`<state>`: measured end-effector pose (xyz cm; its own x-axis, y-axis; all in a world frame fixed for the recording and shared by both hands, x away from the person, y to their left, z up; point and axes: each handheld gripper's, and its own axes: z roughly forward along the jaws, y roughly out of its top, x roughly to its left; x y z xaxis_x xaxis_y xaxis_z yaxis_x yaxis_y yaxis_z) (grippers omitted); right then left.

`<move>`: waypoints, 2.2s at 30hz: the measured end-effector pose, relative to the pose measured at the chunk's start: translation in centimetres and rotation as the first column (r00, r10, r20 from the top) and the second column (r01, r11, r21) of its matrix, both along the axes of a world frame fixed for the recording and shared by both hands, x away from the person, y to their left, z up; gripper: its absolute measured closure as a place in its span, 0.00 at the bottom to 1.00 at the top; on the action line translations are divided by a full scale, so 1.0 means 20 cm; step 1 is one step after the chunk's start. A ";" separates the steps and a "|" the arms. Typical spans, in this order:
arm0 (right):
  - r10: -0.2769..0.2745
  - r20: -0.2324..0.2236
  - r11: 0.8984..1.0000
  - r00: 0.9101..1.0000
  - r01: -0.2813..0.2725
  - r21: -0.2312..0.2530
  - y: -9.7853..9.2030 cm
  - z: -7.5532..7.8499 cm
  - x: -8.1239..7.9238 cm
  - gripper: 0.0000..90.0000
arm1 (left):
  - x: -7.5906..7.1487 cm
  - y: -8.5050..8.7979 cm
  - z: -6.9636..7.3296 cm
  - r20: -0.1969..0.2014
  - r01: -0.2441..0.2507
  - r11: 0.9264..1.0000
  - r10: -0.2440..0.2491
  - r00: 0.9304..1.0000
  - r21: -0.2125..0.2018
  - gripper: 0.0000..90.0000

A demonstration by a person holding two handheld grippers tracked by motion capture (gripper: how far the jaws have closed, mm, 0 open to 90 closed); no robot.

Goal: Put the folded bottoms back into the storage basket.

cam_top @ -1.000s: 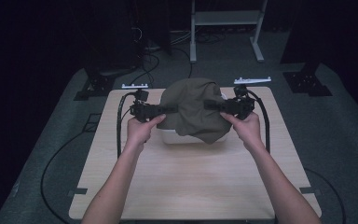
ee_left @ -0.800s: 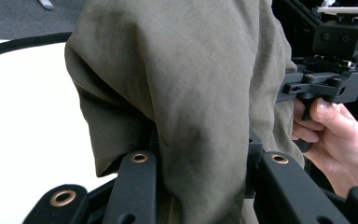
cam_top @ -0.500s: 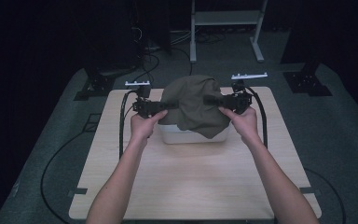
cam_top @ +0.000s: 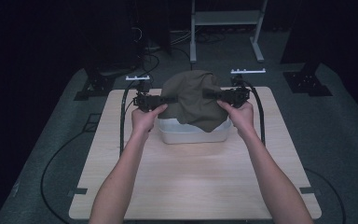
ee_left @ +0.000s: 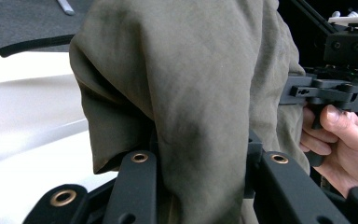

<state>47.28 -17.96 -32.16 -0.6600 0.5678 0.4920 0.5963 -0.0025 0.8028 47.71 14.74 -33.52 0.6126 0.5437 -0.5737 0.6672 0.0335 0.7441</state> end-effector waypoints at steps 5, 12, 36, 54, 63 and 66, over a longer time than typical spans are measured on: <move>0.013 0.005 1.000 1.000 -0.013 -0.016 0.02 0.00 0.05 0.80 | 0.05 0.02 -0.04 -0.013 -0.002 1.000 0.001 1.000 -0.009 0.76; 0.014 -0.006 0.999 1.000 -0.014 -0.037 0.03 0.00 0.12 0.80 | 0.09 0.02 -0.07 -0.015 -0.025 0.999 0.024 1.000 -0.034 0.76; -0.037 -0.066 0.992 0.997 0.029 -0.126 0.04 -0.13 0.21 0.79 | 0.16 -0.03 -0.19 -0.048 -0.066 0.996 0.069 0.996 0.056 0.76; -0.065 -0.109 0.983 0.992 0.044 -0.180 0.04 -0.28 0.22 0.79 | 0.15 -0.08 -0.33 -0.079 -0.092 0.990 0.101 0.992 0.108 0.76; -0.063 -0.151 0.978 0.986 0.031 -0.204 0.04 -0.37 0.22 0.78 | 0.14 -0.08 -0.42 -0.116 -0.088 0.986 0.105 0.988 0.142 0.76; -0.058 -0.163 0.978 0.985 0.024 -0.208 0.04 -0.38 0.22 0.78 | 0.14 -0.09 -0.43 -0.120 -0.086 0.986 0.103 0.987 0.140 0.76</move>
